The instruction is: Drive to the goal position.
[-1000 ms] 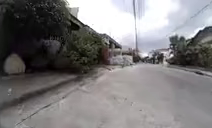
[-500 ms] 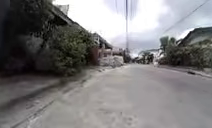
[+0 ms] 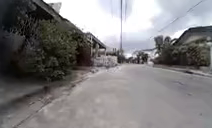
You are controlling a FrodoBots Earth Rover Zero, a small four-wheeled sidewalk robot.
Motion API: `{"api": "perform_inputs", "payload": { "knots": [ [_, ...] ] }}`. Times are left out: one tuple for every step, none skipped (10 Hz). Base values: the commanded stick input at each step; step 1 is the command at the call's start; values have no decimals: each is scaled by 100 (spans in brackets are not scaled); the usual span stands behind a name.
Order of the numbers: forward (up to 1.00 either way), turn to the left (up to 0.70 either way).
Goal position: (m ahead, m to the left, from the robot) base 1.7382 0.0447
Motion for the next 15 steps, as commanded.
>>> {"api": "perform_inputs", "payload": {
  "knots": [
    [100,0],
    [100,0],
    [100,0],
    [100,0],
    [100,0],
    [100,0],
    [100,0],
    [100,0],
    [100,0],
    [100,0],
    [100,0],
    [100,0],
    [100,0],
    [100,0],
    [100,0]
  ]
}}
